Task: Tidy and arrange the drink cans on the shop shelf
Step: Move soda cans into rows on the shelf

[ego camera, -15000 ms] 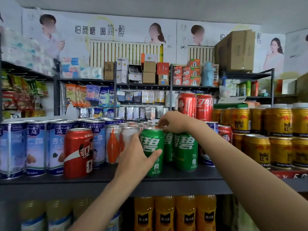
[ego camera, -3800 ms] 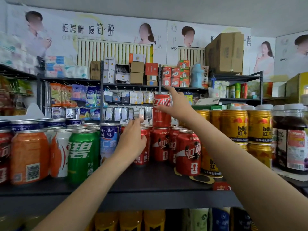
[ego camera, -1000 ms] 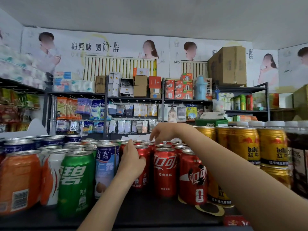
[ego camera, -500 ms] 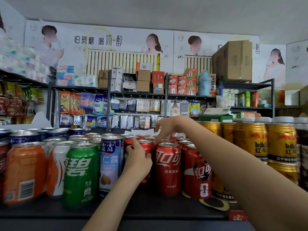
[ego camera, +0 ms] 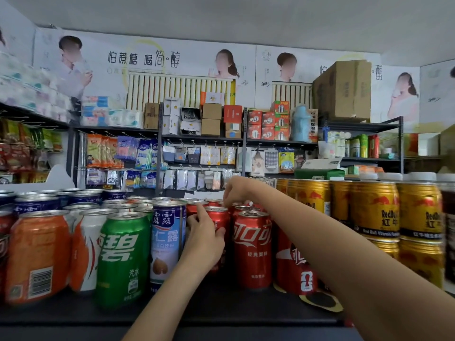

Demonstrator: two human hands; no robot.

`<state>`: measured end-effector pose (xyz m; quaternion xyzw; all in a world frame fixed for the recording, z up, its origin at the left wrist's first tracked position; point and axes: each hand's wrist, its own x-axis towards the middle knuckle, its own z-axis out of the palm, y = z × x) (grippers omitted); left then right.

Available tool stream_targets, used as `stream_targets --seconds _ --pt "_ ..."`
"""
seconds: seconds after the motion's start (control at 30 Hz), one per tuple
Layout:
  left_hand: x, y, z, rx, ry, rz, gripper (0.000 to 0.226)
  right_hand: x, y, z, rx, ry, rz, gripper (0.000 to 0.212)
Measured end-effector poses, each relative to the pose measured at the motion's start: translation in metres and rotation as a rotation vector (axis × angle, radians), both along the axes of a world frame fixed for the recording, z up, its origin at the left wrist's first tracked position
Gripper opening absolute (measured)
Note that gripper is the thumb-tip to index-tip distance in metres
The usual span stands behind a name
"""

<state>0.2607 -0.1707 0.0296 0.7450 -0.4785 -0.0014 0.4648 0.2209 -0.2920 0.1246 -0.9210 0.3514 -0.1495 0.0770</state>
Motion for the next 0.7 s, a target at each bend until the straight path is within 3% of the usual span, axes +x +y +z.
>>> stream_targets --seconds 0.33,0.57,0.7 --pt "0.002 0.001 0.001 -0.013 0.029 -0.069 0.073 -0.002 0.006 0.002 0.005 0.066 -0.02 0.035" --pt "0.001 0.006 -0.004 -0.039 0.052 -0.111 0.073 -0.015 -0.003 0.008 0.121 0.006 -0.004 0.008" --pt "0.002 0.007 -0.004 -0.072 0.097 -0.143 0.073 -0.022 -0.01 0.021 0.182 -0.015 0.017 0.015"
